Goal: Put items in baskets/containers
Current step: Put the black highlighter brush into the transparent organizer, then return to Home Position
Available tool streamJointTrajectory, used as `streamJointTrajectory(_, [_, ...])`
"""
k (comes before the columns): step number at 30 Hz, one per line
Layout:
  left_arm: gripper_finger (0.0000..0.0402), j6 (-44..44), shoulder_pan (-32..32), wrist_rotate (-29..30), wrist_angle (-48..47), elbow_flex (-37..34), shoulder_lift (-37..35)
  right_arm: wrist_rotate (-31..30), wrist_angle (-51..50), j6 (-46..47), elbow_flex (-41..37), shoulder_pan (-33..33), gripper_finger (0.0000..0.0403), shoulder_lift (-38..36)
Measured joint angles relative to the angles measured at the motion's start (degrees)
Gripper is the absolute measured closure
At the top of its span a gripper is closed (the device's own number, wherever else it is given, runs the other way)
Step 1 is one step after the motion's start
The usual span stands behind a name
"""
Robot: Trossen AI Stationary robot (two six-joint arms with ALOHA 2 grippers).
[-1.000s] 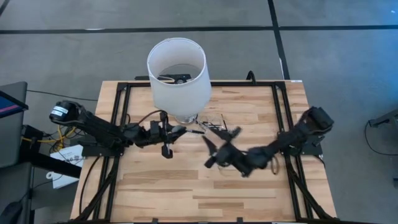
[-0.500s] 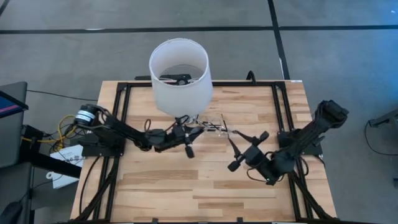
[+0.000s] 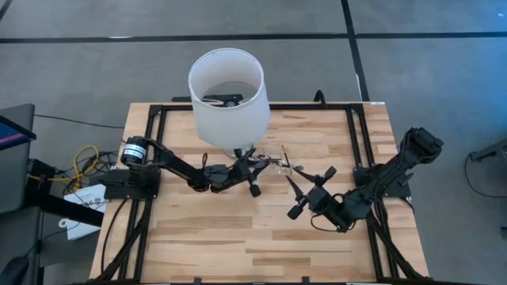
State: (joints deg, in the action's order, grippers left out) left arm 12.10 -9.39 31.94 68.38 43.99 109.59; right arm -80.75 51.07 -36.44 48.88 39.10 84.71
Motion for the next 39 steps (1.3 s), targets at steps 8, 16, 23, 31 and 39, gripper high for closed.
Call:
streamJointTrajectory(8, [0.0335,-0.3,0.8,-0.3,-2.0,-0.1,0.8,0.0,0.0,0.1,0.0,-0.2,0.0275,0.0])
streamJointTrajectory(16, [0.0291,-0.5,1.0,-0.3,-2.8,-0.1,0.7,0.1,0.0,2.0,0.0,-0.2,0.0275,0.0])
streamJointTrajectory(23, [0.0246,-0.6,-0.6,0.0,-3.3,-0.1,-1.7,0.2,0.0,2.0,0.0,-0.2,0.0275,0.0])
streamJointTrajectory(31, [0.0239,-0.3,-8.5,-0.1,-18.6,-2.3,-21.6,-0.2,0.3,3.5,0.0,0.7,0.028,0.0])
streamJointTrajectory(39, [0.0301,-3.4,-14.6,0.0,-43.1,-10.7,-50.1,-0.2,0.9,3.0,0.0,7.0,0.0337,-3.2])
